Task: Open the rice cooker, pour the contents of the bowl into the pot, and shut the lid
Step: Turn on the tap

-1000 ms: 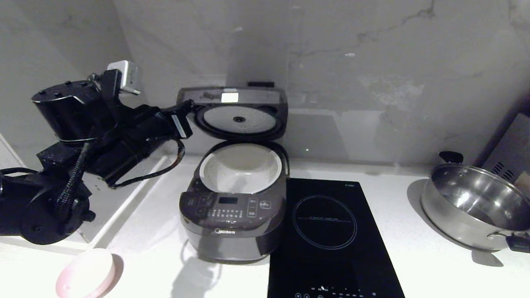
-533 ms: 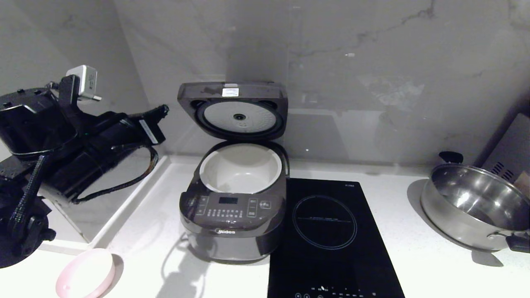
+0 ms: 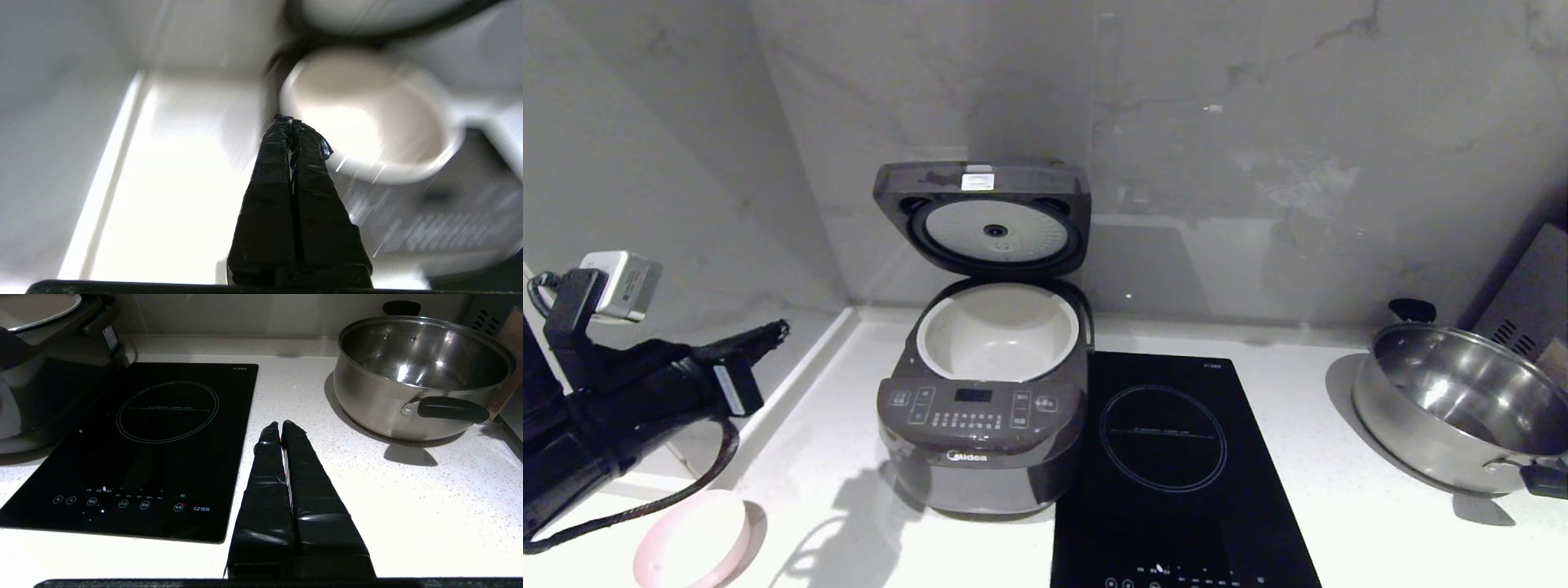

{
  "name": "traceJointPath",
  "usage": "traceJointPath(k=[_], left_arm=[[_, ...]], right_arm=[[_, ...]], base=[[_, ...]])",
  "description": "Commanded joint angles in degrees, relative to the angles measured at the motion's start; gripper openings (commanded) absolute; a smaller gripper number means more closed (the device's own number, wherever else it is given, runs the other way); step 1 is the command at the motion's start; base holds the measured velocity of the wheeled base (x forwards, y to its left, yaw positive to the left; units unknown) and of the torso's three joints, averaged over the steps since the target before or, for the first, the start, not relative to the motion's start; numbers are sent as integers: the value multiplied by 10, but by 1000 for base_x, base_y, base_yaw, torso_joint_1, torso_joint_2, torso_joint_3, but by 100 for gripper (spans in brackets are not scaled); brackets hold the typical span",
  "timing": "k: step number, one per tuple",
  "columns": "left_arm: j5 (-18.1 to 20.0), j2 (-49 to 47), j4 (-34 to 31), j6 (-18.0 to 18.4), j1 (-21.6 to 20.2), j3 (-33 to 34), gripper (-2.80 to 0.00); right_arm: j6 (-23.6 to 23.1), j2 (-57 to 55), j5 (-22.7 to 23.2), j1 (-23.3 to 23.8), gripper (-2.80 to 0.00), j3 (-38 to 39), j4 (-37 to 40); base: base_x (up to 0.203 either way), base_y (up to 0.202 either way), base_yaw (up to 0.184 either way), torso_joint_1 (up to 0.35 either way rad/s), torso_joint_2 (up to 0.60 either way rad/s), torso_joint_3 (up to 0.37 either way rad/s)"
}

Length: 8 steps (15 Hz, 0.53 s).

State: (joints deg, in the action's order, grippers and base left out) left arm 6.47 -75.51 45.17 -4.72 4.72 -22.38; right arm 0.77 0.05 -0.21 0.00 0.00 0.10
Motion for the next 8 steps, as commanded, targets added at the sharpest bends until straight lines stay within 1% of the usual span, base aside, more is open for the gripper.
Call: traceJointPath(k=[1,2,3,5,6,8], left_arm=[[10,50,-42,5,-38,23,-280],[25,67,-71,7,-65,33,-280],[49,91,-104,8,-88,43,-280],[95,137,-183,11,-117,57,-280],[105,157,-224,13,-119,62,-280],[107,186,-271,22,-123,84,-280]], right_arm=[[0,0,0,0,-280,0,0],[0,-1,0,0,-280,0,0],[0,0,0,0,-280,0,0],[0,0,0,0,-280,0,0],[0,0,0,0,-280,0,0],[0,-1,0,0,-280,0,0]], base=[[0,0,0,0,0,0],[0,0,0,0,0,0],[0,0,0,0,0,0],[0,0,0,0,0,0],[0,0,0,0,0,0],[0,0,0,0,0,0]])
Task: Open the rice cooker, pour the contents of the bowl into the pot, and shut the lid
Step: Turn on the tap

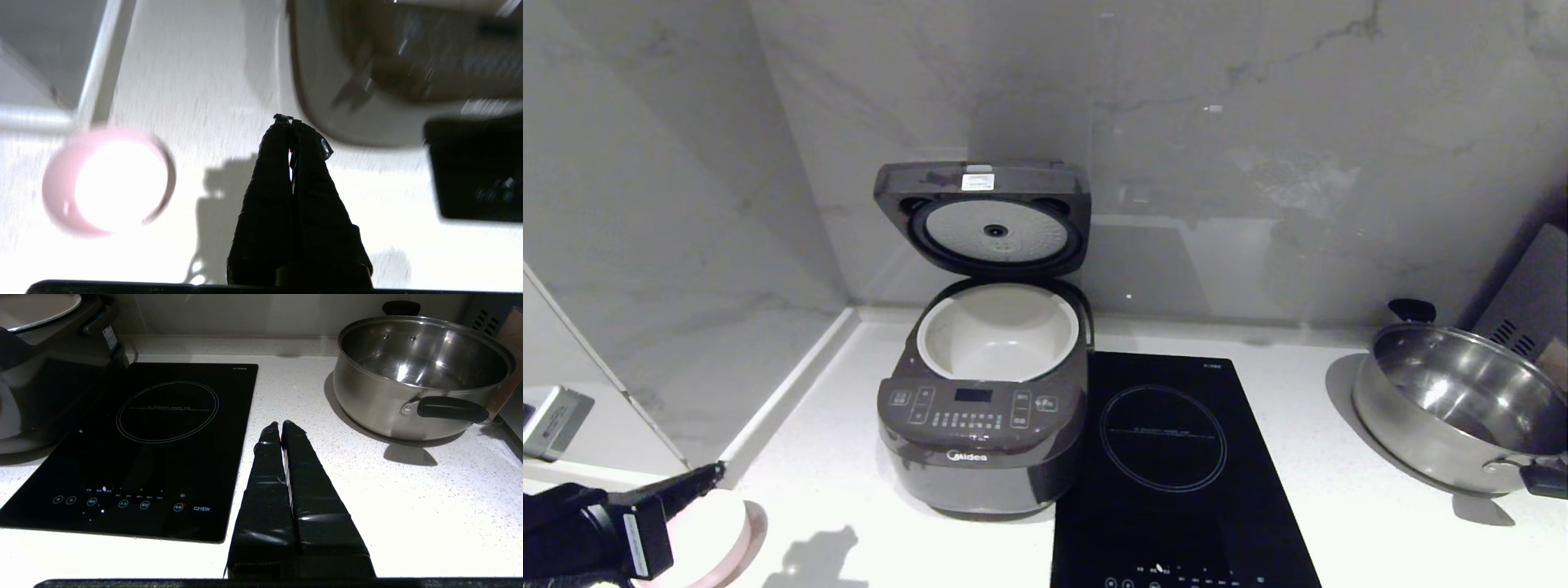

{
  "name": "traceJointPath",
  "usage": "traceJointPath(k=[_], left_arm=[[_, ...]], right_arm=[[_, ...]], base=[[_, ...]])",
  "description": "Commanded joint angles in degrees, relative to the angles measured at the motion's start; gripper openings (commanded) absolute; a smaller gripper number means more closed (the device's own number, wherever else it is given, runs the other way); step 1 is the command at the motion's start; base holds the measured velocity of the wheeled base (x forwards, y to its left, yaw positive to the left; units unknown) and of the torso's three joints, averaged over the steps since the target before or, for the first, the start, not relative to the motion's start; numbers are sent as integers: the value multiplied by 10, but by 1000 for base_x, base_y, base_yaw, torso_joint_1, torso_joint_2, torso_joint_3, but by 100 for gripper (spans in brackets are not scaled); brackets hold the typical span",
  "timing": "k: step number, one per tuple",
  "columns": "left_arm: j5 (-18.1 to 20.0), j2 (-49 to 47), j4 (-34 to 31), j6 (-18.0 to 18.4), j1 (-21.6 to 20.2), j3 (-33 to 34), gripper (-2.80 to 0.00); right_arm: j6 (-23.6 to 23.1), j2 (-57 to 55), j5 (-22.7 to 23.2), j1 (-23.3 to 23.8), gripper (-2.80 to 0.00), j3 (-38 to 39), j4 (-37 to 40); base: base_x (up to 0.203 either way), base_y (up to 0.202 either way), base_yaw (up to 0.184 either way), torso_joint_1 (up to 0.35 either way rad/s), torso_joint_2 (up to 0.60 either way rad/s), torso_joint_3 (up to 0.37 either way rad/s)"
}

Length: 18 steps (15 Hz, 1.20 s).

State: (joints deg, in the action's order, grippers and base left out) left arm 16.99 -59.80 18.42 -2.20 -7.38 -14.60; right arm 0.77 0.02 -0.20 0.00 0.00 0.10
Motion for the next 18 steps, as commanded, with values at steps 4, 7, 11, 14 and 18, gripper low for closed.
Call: traceJointPath(k=[4,7,11,14,18], left_arm=[[-2,46,-25,68,-76,46,-280],[4,69,-44,69,-77,65,-280],[-1,73,-38,26,-84,48,-280],[-3,84,-38,5,-95,43,-280],[-2,87,-43,7,-109,49,-280]], right_arm=[[0,0,0,0,-280,0,0],[0,0,0,0,-280,0,0],[0,0,0,0,-280,0,0],[0,0,0,0,-280,0,0],[0,0,0,0,-280,0,0]], base=[[0,0,0,0,0,0],[0,0,0,0,0,0],[0,0,0,0,0,0],[0,0,0,0,0,0],[0,0,0,0,0,0]])
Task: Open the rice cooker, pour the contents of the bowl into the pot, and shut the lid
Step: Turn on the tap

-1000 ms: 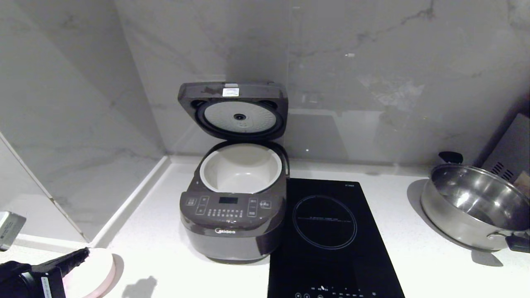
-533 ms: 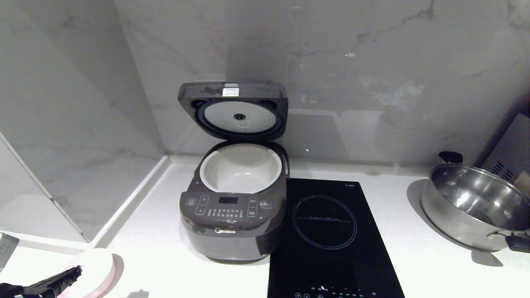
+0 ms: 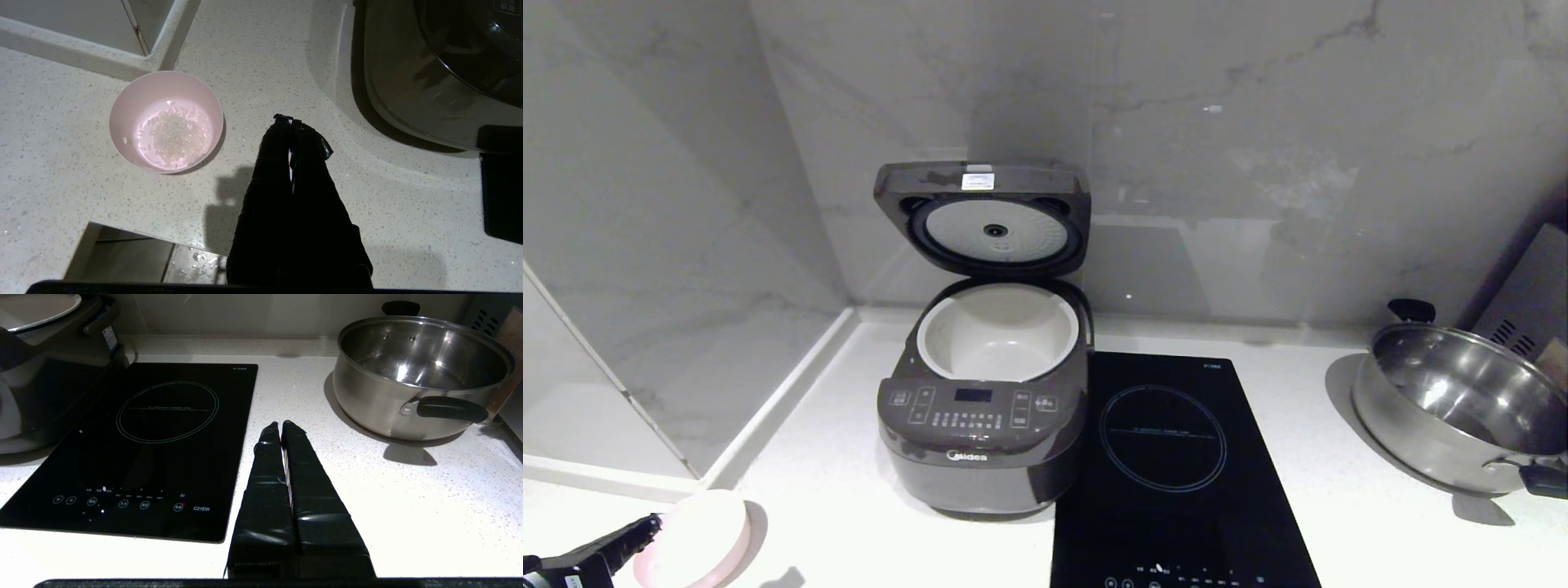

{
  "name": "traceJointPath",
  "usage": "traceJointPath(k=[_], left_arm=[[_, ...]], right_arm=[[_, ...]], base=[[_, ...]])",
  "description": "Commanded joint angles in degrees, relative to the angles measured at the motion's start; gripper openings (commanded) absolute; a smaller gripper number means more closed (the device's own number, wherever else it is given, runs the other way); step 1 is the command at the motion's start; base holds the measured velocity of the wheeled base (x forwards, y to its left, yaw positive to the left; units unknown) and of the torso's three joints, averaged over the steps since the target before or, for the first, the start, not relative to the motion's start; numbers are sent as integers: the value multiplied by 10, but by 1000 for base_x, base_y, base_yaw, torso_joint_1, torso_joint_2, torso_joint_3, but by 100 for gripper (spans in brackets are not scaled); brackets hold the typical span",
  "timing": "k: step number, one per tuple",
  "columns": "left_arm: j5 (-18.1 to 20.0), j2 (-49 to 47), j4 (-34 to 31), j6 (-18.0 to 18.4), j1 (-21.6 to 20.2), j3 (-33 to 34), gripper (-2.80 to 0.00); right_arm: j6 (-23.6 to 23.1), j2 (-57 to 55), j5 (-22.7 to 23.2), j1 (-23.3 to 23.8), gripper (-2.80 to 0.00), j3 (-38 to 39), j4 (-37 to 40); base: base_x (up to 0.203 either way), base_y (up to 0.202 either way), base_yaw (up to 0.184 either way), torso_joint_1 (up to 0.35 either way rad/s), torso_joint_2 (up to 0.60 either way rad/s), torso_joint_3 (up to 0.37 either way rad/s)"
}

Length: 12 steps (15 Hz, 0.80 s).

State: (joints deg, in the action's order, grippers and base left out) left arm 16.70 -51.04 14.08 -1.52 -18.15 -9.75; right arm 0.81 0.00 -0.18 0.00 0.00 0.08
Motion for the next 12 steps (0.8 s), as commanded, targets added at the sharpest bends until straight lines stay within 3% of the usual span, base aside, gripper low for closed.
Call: traceJointPath(k=[1,6,12], left_arm=[[1,0,2,0,-2,0,-280],[0,0,3,-1,-2,-1,-280],[1,1,4,-1,-1,-2,-280]], right_arm=[[0,0,0,0,-280,0,0],[0,0,0,0,-280,0,0],[0,0,0,0,-280,0,-1]], base=[[0,0,0,0,0,0],[0,-3,15,-1,0,1],[-2,-9,160,-5,-9,4]])
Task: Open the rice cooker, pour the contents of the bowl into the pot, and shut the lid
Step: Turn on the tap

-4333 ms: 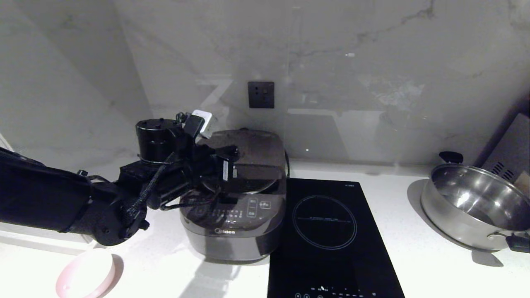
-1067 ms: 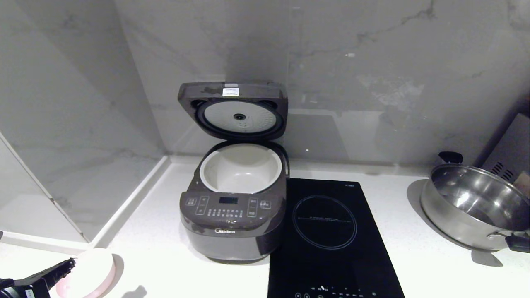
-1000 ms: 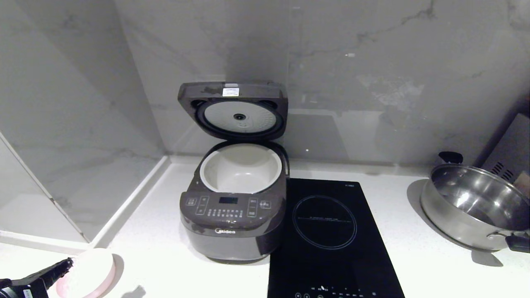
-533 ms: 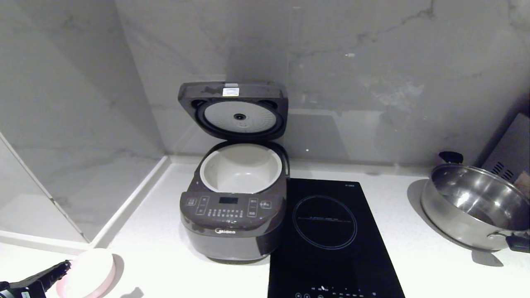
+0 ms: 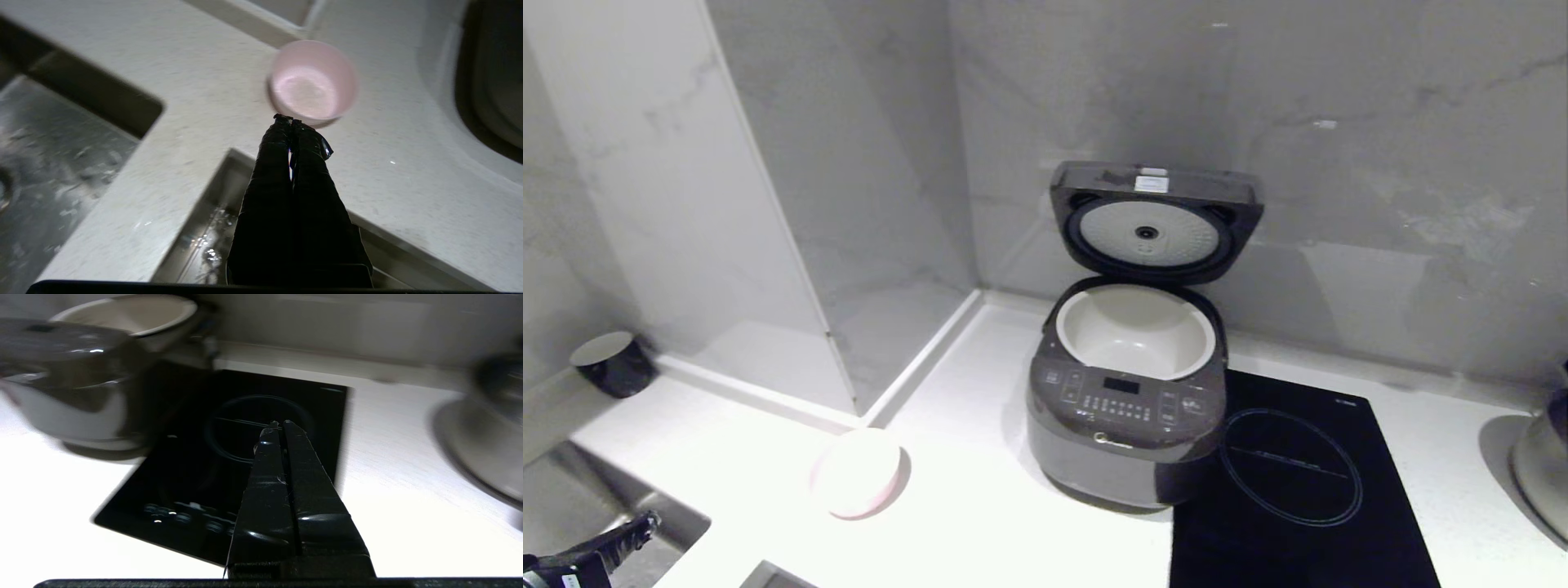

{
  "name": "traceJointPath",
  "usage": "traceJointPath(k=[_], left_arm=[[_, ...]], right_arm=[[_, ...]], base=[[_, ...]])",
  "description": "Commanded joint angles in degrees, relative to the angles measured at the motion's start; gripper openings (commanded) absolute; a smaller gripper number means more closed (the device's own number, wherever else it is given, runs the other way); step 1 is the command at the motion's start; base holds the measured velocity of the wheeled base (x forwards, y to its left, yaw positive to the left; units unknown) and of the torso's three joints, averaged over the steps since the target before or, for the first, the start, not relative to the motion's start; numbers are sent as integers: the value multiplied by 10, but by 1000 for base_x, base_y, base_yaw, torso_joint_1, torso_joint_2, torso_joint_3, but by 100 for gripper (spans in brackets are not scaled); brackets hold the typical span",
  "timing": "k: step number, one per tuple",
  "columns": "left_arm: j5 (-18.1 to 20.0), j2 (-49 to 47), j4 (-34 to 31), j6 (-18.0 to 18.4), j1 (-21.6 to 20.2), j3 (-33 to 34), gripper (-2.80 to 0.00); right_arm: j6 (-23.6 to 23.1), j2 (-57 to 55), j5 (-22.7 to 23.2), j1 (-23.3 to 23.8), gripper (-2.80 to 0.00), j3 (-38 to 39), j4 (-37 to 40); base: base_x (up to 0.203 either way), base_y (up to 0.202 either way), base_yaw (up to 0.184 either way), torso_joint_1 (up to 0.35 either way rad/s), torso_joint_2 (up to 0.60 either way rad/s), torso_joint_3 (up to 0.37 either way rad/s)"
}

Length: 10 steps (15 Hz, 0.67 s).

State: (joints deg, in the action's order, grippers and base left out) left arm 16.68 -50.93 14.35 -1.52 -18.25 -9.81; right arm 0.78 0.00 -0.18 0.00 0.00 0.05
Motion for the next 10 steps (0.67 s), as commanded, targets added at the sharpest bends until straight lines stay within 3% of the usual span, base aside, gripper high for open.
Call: traceJointPath(k=[1,6,10], left_arm=[[1,0,2,0,0,-1,-280],[6,6,2,1,0,1,-280],[7,8,2,1,1,1,-280]], right_arm=[[0,0,0,0,-280,0,0],[0,0,0,0,-280,0,0],[0,0,0,0,-280,0,0]], base=[[0,-9,157,15,-20,-15],[-1,-7,149,19,-28,-16],[0,0,21,5,-3,-3]])
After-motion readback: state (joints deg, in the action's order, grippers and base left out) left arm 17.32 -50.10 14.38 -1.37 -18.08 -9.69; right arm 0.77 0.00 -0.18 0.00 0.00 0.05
